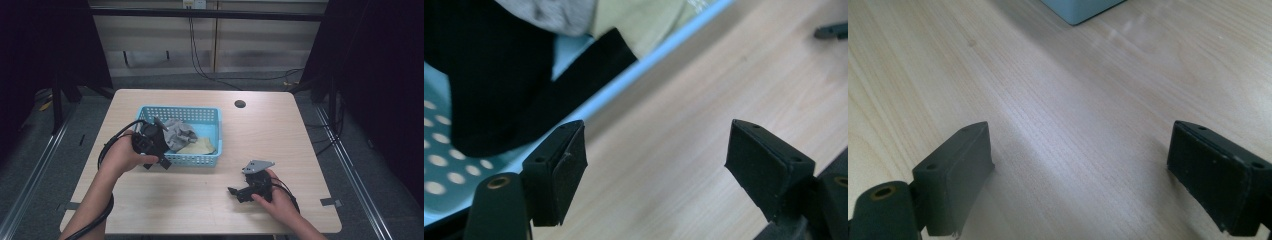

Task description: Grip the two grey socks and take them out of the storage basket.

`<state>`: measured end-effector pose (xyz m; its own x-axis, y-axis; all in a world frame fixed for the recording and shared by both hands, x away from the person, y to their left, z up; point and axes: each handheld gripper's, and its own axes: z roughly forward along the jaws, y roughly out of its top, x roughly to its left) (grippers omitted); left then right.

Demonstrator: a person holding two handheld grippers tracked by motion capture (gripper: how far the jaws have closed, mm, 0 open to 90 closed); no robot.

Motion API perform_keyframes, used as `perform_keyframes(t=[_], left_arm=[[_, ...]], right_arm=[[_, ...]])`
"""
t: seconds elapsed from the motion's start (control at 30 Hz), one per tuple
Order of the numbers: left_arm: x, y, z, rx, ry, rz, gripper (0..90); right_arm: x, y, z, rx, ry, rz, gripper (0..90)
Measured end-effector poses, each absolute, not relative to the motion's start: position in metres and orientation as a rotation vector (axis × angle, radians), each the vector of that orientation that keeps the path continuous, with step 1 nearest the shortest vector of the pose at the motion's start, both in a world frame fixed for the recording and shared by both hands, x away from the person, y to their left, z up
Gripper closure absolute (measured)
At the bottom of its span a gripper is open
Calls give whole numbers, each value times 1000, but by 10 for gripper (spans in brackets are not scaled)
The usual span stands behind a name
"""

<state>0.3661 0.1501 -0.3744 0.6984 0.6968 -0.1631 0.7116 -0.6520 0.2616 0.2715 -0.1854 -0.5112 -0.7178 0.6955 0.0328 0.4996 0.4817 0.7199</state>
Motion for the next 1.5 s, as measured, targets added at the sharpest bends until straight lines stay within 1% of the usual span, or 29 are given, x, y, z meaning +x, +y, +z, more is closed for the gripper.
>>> perform_keyframes(t=[0.4, 0.67, 0.87, 0.97, 1.0, 1.07, 1.13, 1.23, 1.33, 1.37, 1.47, 1.5], left_arm=[[401, 139, -378, 2592, 1184, 0, 236], [424, 133, -394, 2552, 1242, 66, 239], [438, 134, -407, 2529, 1276, 93, 269], [443, 136, -416, 2516, 1303, 96, 312], [445, 136, -422, 2499, 1314, 100, 342], [447, 136, -425, 2503, 1307, 101, 355], [449, 134, -433, 2511, 1326, 79, 412], [451, 132, -438, 2519, 1335, 86, 415], [453, 131, -443, 2543, 1351, 106, 526], [454, 131, -445, 2548, 1358, 104, 526], [455, 131, -449, 2579, 1379, 91, 643], [455, 131, -449, 2586, 1384, 84, 694]], right_arm=[[272, -185, -511, 1019, 2467, 1069, 103], [272, -185, -511, 1019, 2467, 1069, 103], [272, -185, -511, 1020, 2467, 1069, 103], [272, -185, -511, 1019, 2467, 1069, 103], [272, -185, -511, 1020, 2467, 1069, 103], [272, -185, -511, 1020, 2467, 1069, 103], [271, -185, -511, 1022, 2467, 1069, 103], [271, -185, -511, 1023, 2468, 1069, 103], [271, -185, -511, 1020, 2467, 1069, 103], [271, -185, -511, 1020, 2467, 1069, 103], [272, -185, -511, 1020, 2467, 1069, 103], [272, -185, -511, 1020, 2467, 1069, 103]])
